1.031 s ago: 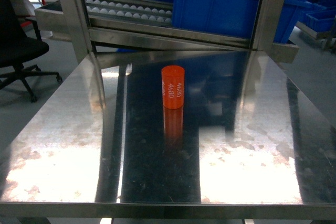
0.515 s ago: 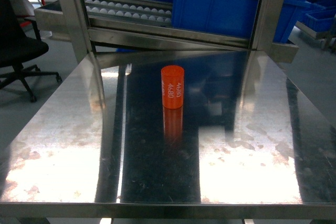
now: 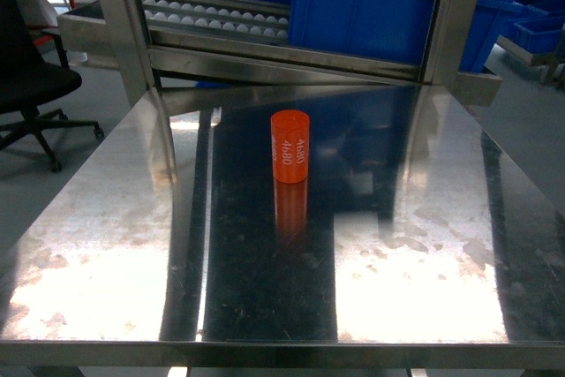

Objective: Pick capacitor and pack into box

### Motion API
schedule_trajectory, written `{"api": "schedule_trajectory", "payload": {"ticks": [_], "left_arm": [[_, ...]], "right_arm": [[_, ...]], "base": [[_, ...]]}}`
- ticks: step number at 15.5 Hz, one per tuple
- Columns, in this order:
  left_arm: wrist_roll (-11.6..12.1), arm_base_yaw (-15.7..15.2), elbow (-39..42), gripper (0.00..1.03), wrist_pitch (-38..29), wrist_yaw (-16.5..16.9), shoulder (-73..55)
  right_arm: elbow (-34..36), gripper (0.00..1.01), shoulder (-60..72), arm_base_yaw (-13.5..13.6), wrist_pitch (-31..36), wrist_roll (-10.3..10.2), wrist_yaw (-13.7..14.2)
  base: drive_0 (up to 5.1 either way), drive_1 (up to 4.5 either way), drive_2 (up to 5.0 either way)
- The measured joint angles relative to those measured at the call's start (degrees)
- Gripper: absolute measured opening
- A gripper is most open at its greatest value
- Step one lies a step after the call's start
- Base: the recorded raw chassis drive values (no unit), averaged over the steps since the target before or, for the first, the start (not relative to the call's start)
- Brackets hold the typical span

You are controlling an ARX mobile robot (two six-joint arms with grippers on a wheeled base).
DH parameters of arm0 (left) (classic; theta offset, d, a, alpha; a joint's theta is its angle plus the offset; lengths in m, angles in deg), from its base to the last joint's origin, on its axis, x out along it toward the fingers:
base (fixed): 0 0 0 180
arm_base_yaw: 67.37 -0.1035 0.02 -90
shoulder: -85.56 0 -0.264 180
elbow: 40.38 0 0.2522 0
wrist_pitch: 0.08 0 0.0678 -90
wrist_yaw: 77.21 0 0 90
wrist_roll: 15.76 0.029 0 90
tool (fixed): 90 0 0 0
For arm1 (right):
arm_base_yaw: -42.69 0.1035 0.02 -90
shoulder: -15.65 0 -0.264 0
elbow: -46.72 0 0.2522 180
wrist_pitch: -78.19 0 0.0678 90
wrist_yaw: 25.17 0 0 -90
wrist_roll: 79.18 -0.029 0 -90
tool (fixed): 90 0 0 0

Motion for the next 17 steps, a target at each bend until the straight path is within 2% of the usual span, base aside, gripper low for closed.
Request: {"api": "schedule_trajectory", "payload": {"ticks": [4,5,6,7,10,12,13,15,17], "left_arm": [[0.0,0.0,0.0,0.98,0.0,0.0,0.0],[-0.37,1.14,-0.92,0.98,3.82,-2.89,-0.87],[-1.57,5.11,-2.25,0.98,3.67,-8.72,-7.96],[-1.64,7.74,-2.36,0.98,-3.43,-9.46,-16.33],[-1.01,8.79,-5.03,0.98,-27.43,-6.97,-39.58],[0.92,12.48,-11.23,0.98,-44.81,-5.66,-59.54],[1.64,14.45,-15.72,0.98,-51.19,-5.53,-70.2],[1.68,17.66,-23.45,0.98,-54.27,-5.51,-84.26],[0.98,20.39,-30.14,0.98,-51.58,-5.07,-93.68]], "right_arm": [[0.0,0.98,0.0,0.0,0.0,0.0,0.0],[0.0,0.98,0.0,0.0,0.02,0.0,-0.02],[0.0,0.98,0.0,0.0,0.0,0.02,0.0],[0.0,0.98,0.0,0.0,0.04,0.0,-0.02],[0.0,0.98,0.0,0.0,0.02,0.0,-0.02],[0.0,0.98,0.0,0.0,0.0,0.0,-0.02],[0.0,0.98,0.0,0.0,0.02,0.0,-0.02],[0.0,0.98,0.0,0.0,0.0,0.0,-0.02],[0.0,0.98,0.0,0.0,0.02,0.0,-0.02]], "base": [[0.0,0.0,0.0],[0.0,0.0,0.0],[0.0,0.0,0.0],[0.0,0.0,0.0],[0.0,0.0,0.0],[0.0,0.0,0.0],[0.0,0.0,0.0],[0.0,0.0,0.0],[0.0,0.0,0.0]]}}
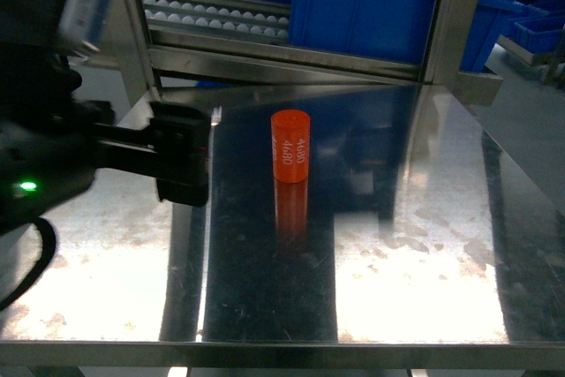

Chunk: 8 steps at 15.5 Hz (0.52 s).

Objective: Pick capacitor and pack into box

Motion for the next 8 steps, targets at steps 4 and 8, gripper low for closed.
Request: {"api": "schedule_trajectory", "payload": {"ticks": [4,8], "left_arm": [[-2.99,4.79,-14.08,0.98,-0.96,-0.09,-15.15],[-2.51,4.61,-25.9,0.98,2.51,-0.61,-27.52]], "right_arm": [[0.0,0.98,0.0,0.0,-0.02,0.0,0.02],[0.0,0.98,0.0,0.0,-0.02,0.0,0.0]], "base": [[0.0,0.0,0.0],[0.0,0.0,0.0]]}}
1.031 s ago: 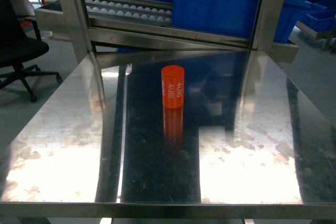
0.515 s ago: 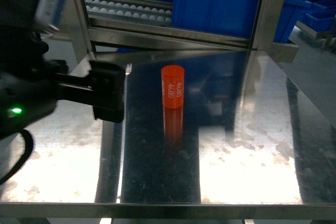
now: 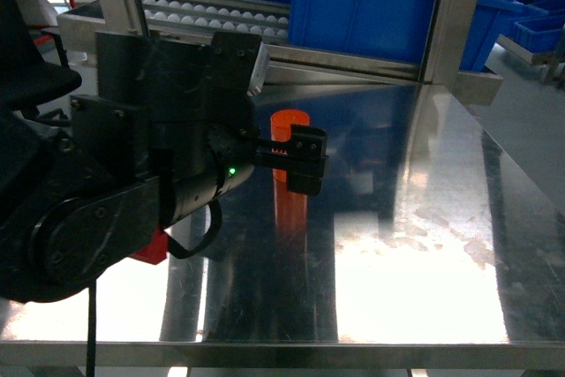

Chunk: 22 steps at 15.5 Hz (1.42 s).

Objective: Pick capacitor and pack into box

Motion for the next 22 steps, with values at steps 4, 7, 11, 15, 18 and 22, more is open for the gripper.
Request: {"api": "schedule_trajectory", "payload": {"ticks": [4,7,11,15,18,22], "left_arm": [[0.52,-1.14,-12.04,0.98,2.54,0.02,-10.19],[0.52,-2.21,-18.25,0.98,3.43,0.15,-16.28],[0.61,-2.19,-20.9,0.54,1.57,0.87,-18.32],[0.59,-2.19,-15.58,0.45,-1.03,0.74,-15.28],[0.44,-2.97,-2.01,0.44,-4.35,0.57,0.42],[2.86,-5.25,22.56,0.44,-5.25,-2.27,29.7]], "right_arm": [[0.0,0.98,0.0,0.0,0.0,0.0,0.0],[0.0,0.98,0.0,0.0,0.0,0.0,0.02],[0.0,0.98,0.0,0.0,0.0,0.0,0.0],[0.0,0.98,0.0,0.0,0.0,0.0,0.0],[0.0,0.98,0.0,0.0,0.02,0.0,0.0],[0.0,0.98,0.0,0.0,0.02,0.0,0.0]], "base": [[0.0,0.0,0.0],[0.0,0.0,0.0],[0.0,0.0,0.0],[0.0,0.0,0.0],[0.0,0.0,0.0],[0.0,0.0,0.0]]}}
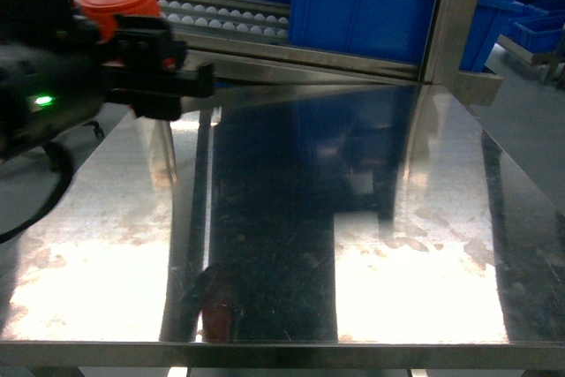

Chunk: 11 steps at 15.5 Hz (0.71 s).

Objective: Pick capacitor and pack into box

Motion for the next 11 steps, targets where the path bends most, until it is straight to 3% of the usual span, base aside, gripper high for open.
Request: {"api": "schedule_trajectory", "payload": {"ticks": [4,7,10,11], "left_arm": [[-1.7,-3.04,17.38,0.44,14.05,-2.54,32.98],[-2.38,-5.18,21.79,0.44,33.92,-2.54,57.48],[-2.43,-5.2,22.12,0.44,34.99,-2.1,59.82],[-2.32,-5.09,23.15,0.44,33.97,-4.94,60.3]], "right_arm": [[0.0,0.98,0.0,0.0,0.0,0.0,0.02],[0.0,0.98,0.0,0.0,-0.02,0.0,0.02],[0.0,0.98,0.0,0.0,-0.02,0.0,0.02],[0.0,0.98,0.0,0.0,-0.02,0.0,0.02]], "base": [[0.0,0.0,0.0],[0.0,0.0,0.0],[0.0,0.0,0.0],[0.0,0.0,0.0]]}}
